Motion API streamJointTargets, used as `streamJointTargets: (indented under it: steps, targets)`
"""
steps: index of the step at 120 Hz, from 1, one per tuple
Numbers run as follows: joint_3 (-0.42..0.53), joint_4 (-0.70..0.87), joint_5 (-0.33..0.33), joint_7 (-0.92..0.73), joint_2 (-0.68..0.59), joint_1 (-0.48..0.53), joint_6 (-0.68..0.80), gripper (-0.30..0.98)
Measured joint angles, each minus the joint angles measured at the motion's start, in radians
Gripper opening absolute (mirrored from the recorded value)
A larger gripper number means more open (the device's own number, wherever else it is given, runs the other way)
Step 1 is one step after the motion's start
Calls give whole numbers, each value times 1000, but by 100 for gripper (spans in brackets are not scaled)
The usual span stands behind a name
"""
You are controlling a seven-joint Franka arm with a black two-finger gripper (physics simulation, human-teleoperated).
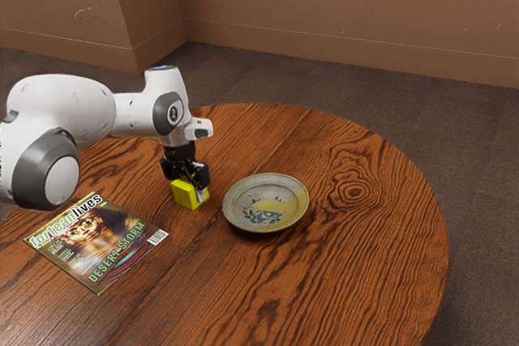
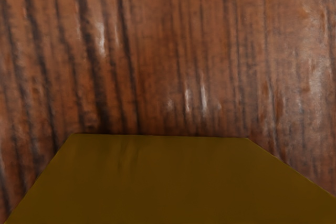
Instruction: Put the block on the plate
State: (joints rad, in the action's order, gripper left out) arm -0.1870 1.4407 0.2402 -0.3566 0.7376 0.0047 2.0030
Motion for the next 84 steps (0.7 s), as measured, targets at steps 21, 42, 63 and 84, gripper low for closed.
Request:
streamJointTargets:
  steps: [21,42,63,84]
  targets:
    - [2,-3,-4,7,4,0,4,49]
    - [2,-18,-8,10,-1,0,-1,44]
    - [1,-18,-14,13,-38,-8,-7,43]
    - [15,-11,-32,15,-126,-60,-12,43]
